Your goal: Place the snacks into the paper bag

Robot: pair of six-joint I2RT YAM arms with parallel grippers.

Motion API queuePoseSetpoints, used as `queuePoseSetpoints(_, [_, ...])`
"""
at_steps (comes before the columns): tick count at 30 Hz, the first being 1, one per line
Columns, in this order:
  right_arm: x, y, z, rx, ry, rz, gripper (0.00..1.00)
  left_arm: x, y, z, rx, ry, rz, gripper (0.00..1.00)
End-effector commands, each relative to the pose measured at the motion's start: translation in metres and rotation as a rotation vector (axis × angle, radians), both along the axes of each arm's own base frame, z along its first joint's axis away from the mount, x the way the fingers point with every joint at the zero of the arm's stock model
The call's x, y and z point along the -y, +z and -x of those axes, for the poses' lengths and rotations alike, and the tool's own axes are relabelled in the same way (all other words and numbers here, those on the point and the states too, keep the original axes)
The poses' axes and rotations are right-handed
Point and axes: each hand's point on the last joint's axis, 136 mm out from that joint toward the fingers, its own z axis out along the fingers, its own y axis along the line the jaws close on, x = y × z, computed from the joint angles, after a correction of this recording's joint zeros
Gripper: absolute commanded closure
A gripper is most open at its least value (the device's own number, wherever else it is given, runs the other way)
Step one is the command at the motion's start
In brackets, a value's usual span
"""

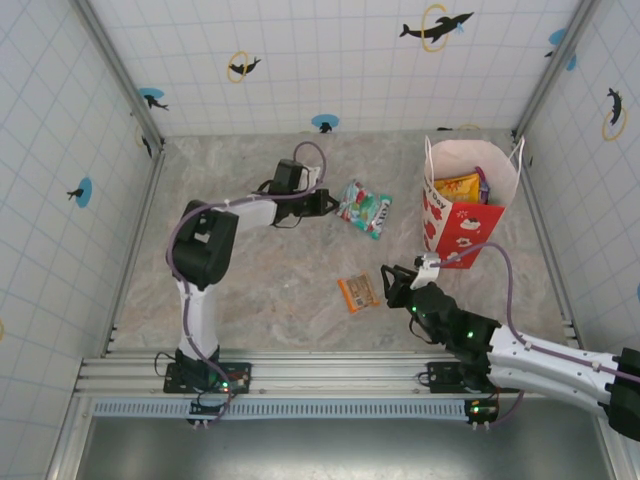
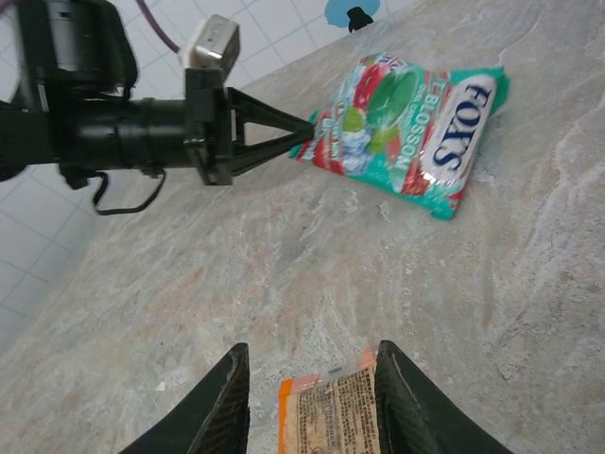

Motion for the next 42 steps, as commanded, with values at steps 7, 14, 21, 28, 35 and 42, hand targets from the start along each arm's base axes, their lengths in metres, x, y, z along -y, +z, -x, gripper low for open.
queuePoseSetpoints(7, [-0.007,0.001,0.002,-0.008,0.006,0.053,0.63,-0.057,-0.004,0.077,-0.038,-0.051,-0.213,1.0])
queuePoseSetpoints(14, [-0.024,0.004,0.003,-0.003,0.042,0.105,0.62,-0.096,-0.011,0.121,-0.094,-0.001,-0.265,1.0])
queuePoseSetpoints(21, [-0.044,0.002,0.002,-0.016,0.088,0.17,0.61,-0.131,-0.008,0.13,-0.128,0.13,-0.248,0.67])
queuePoseSetpoints(28, [-0.063,-0.008,-0.007,-0.043,0.106,0.304,0.57,-0.135,0.001,0.125,-0.122,0.173,-0.17,0.47])
queuePoseSetpoints(35, [-0.083,-0.027,-0.017,-0.1,0.134,0.326,0.57,-0.132,-0.015,0.125,-0.154,0.167,-0.163,0.43])
queuePoseSetpoints(42, [-0.109,-0.045,-0.02,-0.159,0.205,0.331,0.58,-0.125,-0.029,0.125,-0.188,0.105,-0.162,0.4])
